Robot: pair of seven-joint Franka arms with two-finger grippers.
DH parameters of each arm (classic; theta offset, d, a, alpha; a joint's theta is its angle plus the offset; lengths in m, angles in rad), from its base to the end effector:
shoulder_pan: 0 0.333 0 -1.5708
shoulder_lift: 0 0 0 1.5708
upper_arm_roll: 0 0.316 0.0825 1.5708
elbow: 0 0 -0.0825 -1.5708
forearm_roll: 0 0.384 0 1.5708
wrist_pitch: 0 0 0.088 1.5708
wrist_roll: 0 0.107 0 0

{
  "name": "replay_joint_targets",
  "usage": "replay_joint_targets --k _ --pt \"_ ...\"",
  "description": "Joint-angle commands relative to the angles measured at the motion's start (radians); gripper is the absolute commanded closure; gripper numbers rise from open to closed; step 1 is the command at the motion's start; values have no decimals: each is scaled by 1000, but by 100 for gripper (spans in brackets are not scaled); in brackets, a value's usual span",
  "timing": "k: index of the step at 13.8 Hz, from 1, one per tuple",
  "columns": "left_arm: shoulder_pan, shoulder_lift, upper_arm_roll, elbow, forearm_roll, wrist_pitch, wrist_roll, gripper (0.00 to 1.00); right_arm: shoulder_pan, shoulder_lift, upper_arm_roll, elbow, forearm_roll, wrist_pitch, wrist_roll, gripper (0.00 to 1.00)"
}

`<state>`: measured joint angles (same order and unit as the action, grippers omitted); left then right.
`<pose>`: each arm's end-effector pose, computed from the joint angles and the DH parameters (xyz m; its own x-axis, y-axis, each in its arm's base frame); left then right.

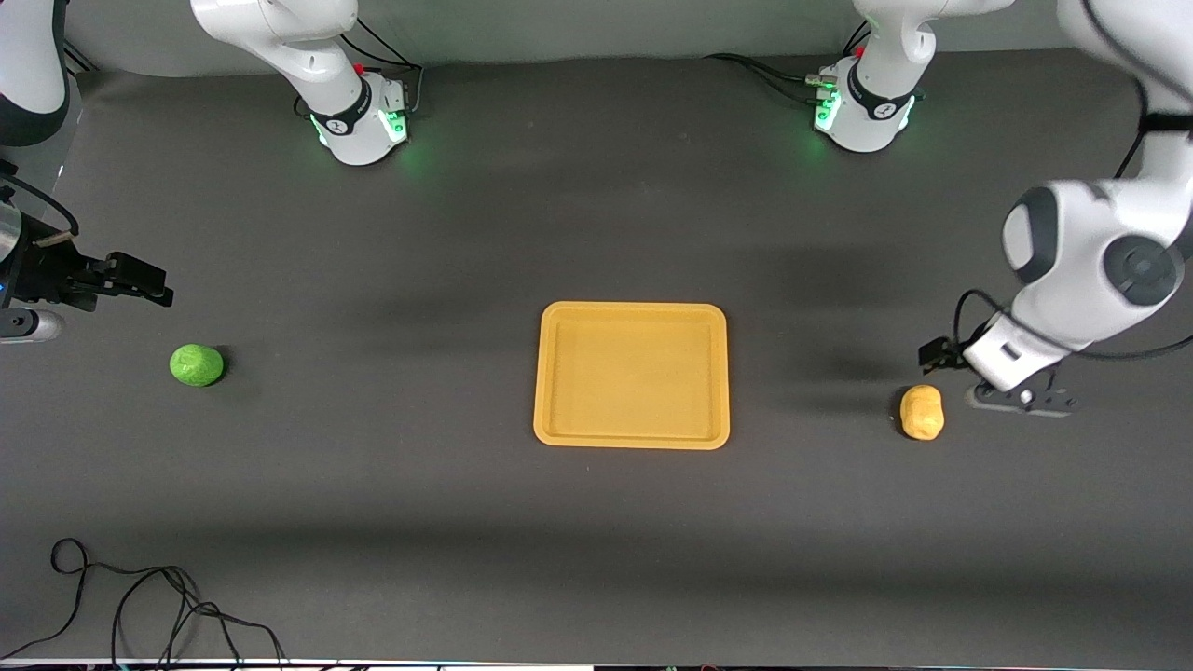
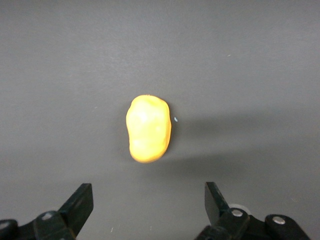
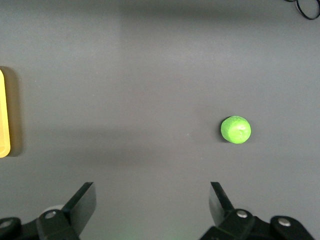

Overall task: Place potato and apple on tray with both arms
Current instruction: 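Reach the left gripper down to the yellow potato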

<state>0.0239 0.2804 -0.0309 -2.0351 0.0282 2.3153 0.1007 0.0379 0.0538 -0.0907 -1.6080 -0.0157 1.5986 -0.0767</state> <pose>0.5930 -0.0031 0.3073 0.9921 -0.1253 -0.0013 -0.1253 -0.9920 -0.0121 0.5695 -0.0305 0.5792 0.9976 0.0243 -0.0643 0.0253 -0.9996 0.0156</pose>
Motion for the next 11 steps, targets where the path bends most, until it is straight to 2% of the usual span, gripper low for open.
replay_joint_targets --k 1,4,6,8,9,11 --pt "-2 121 2 62 13 45 1 2 7 -6 -6 0 2 0 21 0" --pt "-1 212 2 81 13 134 1 9 7 -5 -7 0 2 3 15 0" --pt "-2 252 2 105 10 168 -9 24 7 -5 -7 0 2 4 12 0" --pt "-1 250 2 105 9 150 -10 61 5 -5 -7 0 2 6 12 0" --pt "-1 240 2 105 4 144 -13 73 5 -2 -7 0 2 8 11 0" --pt "-15 206 0 110 -4 93 -45 81 5 -2 -7 0 5 8 9 0"
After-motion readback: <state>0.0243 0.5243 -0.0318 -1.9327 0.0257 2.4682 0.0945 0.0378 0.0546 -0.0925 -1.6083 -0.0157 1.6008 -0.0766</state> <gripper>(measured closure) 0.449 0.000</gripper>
